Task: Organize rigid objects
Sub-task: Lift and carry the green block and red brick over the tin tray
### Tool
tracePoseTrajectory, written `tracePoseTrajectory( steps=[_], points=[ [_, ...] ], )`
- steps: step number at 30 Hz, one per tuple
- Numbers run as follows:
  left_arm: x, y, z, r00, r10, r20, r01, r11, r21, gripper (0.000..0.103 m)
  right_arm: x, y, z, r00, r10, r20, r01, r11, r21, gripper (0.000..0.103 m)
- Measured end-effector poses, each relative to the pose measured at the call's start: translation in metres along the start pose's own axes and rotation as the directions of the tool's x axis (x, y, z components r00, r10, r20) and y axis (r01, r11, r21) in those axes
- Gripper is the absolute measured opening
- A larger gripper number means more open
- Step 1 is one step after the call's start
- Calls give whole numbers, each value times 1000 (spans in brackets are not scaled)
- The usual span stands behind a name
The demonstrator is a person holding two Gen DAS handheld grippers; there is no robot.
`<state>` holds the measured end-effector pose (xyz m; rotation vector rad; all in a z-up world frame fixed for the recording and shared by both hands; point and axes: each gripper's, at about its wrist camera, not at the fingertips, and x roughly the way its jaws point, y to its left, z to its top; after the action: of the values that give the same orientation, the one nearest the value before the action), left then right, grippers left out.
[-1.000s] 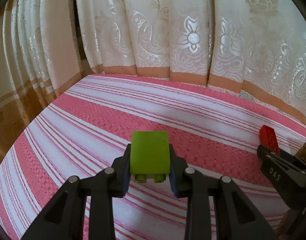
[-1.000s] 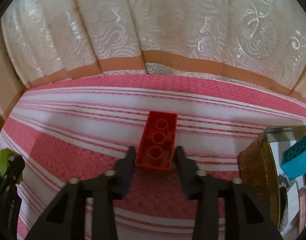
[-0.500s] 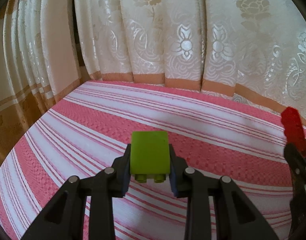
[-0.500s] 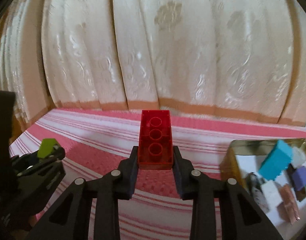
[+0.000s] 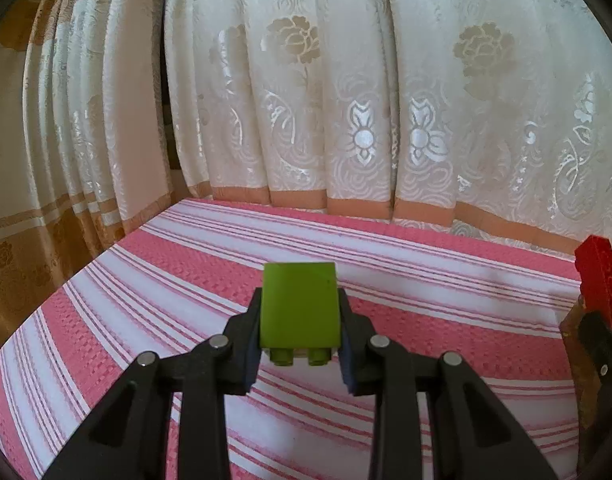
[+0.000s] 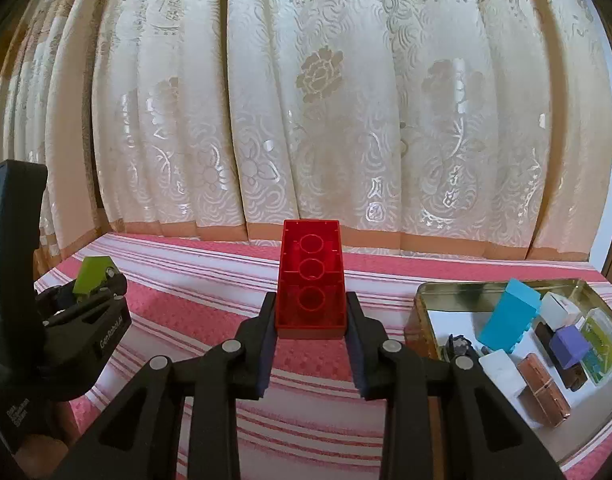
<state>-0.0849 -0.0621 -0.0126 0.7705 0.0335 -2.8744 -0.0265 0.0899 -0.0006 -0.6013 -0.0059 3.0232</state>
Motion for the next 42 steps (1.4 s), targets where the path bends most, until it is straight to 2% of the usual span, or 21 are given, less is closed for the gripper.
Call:
tracePoseTrajectory(
  steps=[12,26,42],
  points=[
    [-18,-3,-7,999,-5,32,5,1000,4,31,-20,1,-7,999,0,46,3,998,-58,34],
    [-36,-8,-15,999,-5,50,5,1000,2,30,-28,-4,-12,999,-4,48,7,998,-57,34],
    [-57,-27,-25,998,-20,57,20,1000,6,31,-53,-28,-19,998,-3,64,6,999,-50,34]
  ],
)
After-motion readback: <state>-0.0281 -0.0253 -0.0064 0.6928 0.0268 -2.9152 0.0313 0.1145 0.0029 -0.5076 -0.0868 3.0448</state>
